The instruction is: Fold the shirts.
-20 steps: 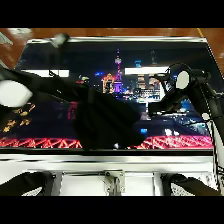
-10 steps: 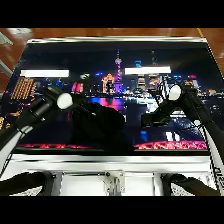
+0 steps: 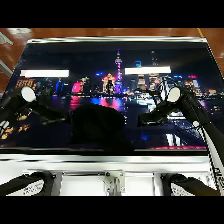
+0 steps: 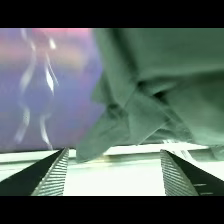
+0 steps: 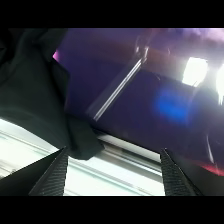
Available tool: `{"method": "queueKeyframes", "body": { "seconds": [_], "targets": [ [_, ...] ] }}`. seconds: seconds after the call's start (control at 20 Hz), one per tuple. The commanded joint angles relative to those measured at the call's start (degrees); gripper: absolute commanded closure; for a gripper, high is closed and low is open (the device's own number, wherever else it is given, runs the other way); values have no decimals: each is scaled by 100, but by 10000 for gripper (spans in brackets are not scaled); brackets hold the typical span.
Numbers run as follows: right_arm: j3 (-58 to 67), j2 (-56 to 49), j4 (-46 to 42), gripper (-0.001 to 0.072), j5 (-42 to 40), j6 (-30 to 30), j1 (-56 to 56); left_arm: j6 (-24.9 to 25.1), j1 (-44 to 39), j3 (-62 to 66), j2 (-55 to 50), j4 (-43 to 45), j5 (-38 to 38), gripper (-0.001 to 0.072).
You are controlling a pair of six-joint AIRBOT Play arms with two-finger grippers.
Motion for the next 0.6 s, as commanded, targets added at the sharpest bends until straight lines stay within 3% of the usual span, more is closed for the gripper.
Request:
{"method": "queueKeyframes", "body": {
  "seconds": [0.0,0.1,0.25,0.3,0.45,0.5,0.55],
  "targets": [
    [-4,4,28,22,-184,-31,7,190,50,-1080,-50,-815,1106,-13],
    [-4,4,28,22,-214,-28,7,190,-236,-1246,-234,-1104,1744,-13],
    [-11,4,-4,22,-59,-201,4,291,-560,-1231,-728,-1108,2127,0],
    [-31,4,-31,22,-37,-210,2,278,-599,-1213,-831,-1145,2271,104],
    [-302,4,-87,22,-48,-168,2,306,-610,-1161,-785,-1333,2544,592],
    [-505,4,35,22,-116,-144,2,439,-612,-1082,-763,-1342,2496,669],
    [-787,4,321,23,-267,-146,2,501,-612,-1003,-754,-1344,2404,669]
  ]
}}
